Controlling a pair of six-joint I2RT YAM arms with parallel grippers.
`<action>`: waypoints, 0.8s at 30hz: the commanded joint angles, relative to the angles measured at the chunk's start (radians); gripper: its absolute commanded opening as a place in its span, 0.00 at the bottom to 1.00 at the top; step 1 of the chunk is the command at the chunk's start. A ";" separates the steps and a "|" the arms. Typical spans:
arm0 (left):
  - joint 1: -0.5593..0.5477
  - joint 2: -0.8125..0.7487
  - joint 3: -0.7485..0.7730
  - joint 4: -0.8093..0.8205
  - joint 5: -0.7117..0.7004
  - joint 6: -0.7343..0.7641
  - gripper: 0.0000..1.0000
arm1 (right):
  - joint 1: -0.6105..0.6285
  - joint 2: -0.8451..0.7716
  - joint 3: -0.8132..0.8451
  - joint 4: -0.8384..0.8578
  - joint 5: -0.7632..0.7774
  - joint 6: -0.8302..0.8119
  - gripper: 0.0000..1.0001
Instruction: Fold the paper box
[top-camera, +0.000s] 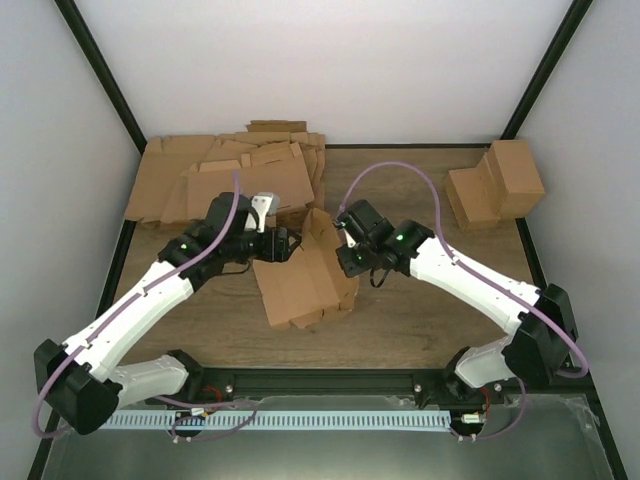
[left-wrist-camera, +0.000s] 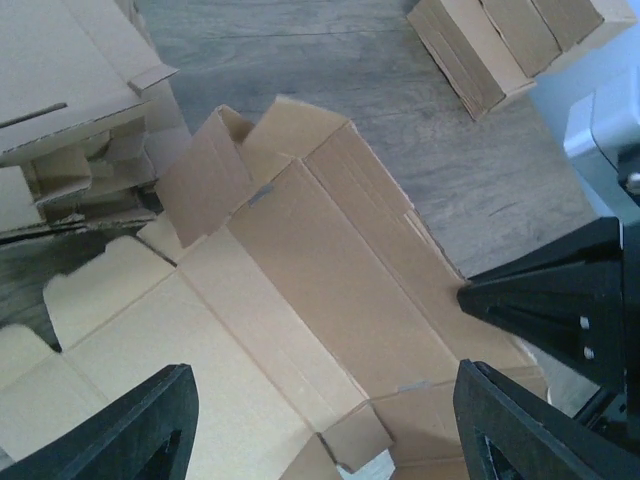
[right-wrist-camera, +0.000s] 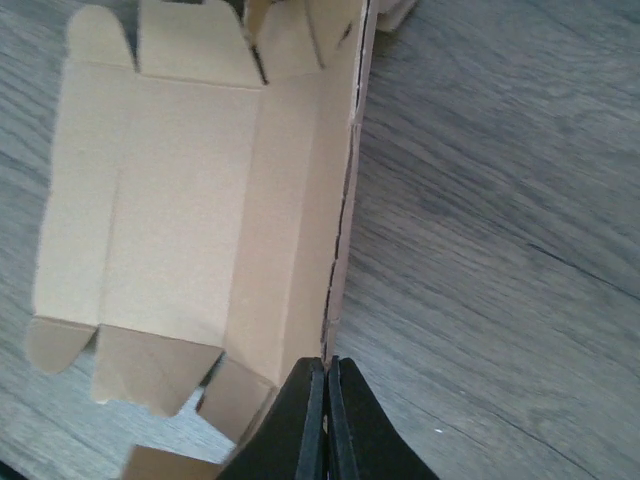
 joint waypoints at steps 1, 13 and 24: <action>-0.001 -0.007 -0.014 0.093 0.053 0.188 0.74 | 0.006 -0.005 0.066 -0.092 0.087 -0.060 0.01; -0.072 0.029 -0.042 0.225 0.158 0.975 0.76 | 0.006 -0.043 0.091 -0.104 -0.055 -0.125 0.01; 0.008 0.256 0.156 0.129 0.231 1.192 0.75 | 0.007 -0.092 0.073 -0.104 -0.085 -0.126 0.01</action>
